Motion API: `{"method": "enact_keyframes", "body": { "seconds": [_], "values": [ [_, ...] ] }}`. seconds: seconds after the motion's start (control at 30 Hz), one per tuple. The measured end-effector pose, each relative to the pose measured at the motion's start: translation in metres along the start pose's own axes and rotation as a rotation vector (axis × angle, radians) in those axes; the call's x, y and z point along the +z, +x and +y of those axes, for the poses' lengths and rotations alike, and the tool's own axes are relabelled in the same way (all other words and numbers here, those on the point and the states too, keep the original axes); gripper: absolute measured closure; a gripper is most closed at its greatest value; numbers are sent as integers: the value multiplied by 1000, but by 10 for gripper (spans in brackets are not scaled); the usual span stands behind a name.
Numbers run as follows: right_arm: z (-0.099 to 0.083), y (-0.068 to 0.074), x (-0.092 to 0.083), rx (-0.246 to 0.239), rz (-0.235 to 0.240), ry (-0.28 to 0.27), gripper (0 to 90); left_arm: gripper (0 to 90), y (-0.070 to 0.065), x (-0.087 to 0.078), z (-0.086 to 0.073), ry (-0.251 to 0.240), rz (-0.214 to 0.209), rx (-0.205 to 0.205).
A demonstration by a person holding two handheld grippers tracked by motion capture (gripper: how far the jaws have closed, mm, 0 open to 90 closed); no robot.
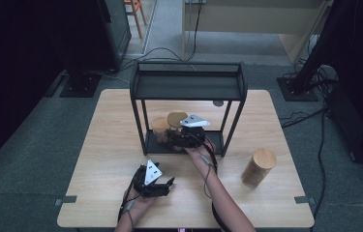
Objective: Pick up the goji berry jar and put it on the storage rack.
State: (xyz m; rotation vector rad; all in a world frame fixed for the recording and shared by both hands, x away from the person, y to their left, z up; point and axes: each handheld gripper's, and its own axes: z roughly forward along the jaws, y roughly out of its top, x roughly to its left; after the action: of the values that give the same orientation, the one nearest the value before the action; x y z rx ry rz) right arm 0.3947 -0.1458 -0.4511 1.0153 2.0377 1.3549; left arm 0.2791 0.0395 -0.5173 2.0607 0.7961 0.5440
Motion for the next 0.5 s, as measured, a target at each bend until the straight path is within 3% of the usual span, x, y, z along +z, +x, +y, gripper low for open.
{"method": "enact_keyframes", "body": {
  "seconds": [0.5],
  "values": [
    [1,-3,5,4,26,-9,251,216,0,0,0,-2,1,3]
  ]
}}
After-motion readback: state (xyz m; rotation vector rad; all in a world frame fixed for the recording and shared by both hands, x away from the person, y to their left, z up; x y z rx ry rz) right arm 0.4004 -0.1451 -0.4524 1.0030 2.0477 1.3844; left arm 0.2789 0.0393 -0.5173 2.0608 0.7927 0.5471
